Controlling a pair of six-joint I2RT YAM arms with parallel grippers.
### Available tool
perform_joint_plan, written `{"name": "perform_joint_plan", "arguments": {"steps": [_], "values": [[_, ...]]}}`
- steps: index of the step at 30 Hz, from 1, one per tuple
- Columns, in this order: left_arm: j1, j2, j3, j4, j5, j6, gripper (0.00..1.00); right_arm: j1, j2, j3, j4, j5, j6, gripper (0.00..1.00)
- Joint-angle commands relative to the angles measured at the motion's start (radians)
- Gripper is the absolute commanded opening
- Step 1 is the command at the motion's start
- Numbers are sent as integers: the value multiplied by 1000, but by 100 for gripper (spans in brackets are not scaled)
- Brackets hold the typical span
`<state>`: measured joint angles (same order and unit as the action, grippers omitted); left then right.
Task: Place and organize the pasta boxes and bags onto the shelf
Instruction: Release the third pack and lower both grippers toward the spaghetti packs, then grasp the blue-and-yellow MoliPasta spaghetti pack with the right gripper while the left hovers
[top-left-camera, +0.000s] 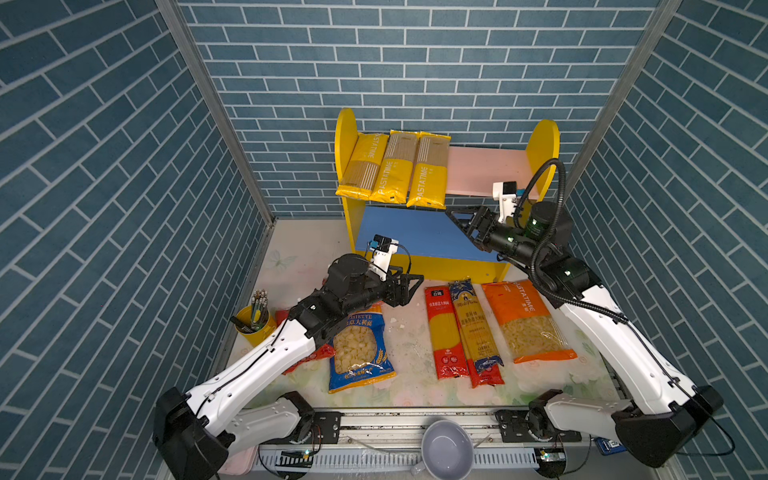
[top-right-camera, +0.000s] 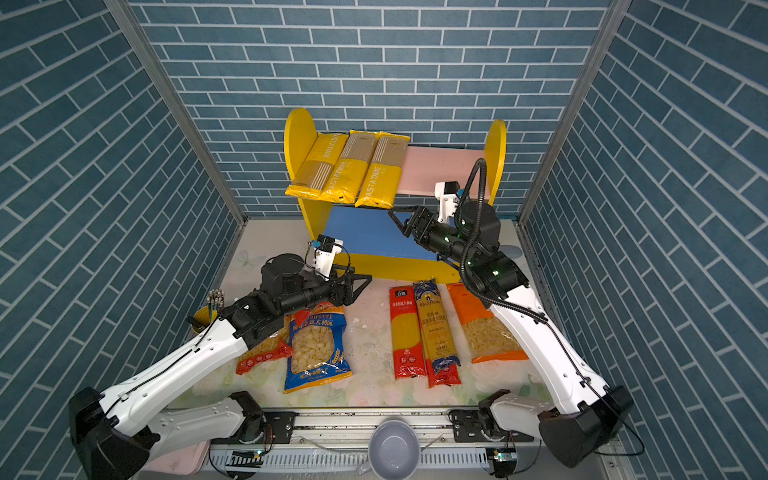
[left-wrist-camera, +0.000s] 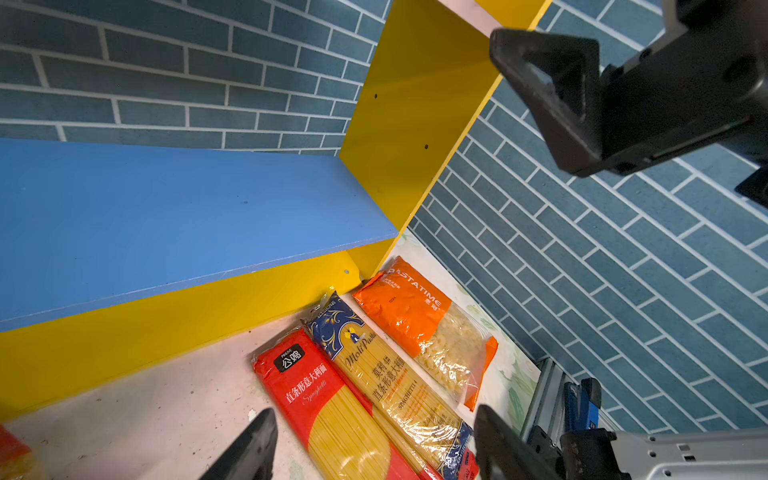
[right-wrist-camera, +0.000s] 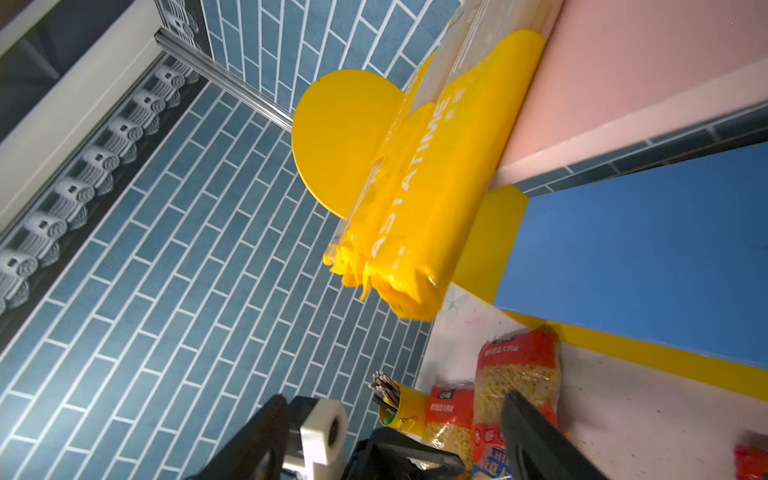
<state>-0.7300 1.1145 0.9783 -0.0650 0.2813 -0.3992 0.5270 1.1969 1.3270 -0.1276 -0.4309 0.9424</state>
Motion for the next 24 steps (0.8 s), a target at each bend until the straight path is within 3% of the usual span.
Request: {"name": "perform_joint_plan", "arguments": {"steps": [1,10,12,14,18,24], "values": [[-51,32,-18,34,2,40,76,-1,-73,-123,0,-36,-102,79],[-205,156,-42,50,-76,65,75,-4,-328,-448,-106,-50,-154,77],[-232,184,-49,64,-102,64,75,-6,-354,-511,-159,24,-159,77],[-256,219,-55,62,-146,64,75,-7,-386,-586,-221,190,-161,79],[-275,281,-69,67,-197,64,75,-32,-393,-648,-325,322,-197,80],[-277,393,-83,113,-210,-5,75,-127,-275,-630,-471,361,-239,79]]}}
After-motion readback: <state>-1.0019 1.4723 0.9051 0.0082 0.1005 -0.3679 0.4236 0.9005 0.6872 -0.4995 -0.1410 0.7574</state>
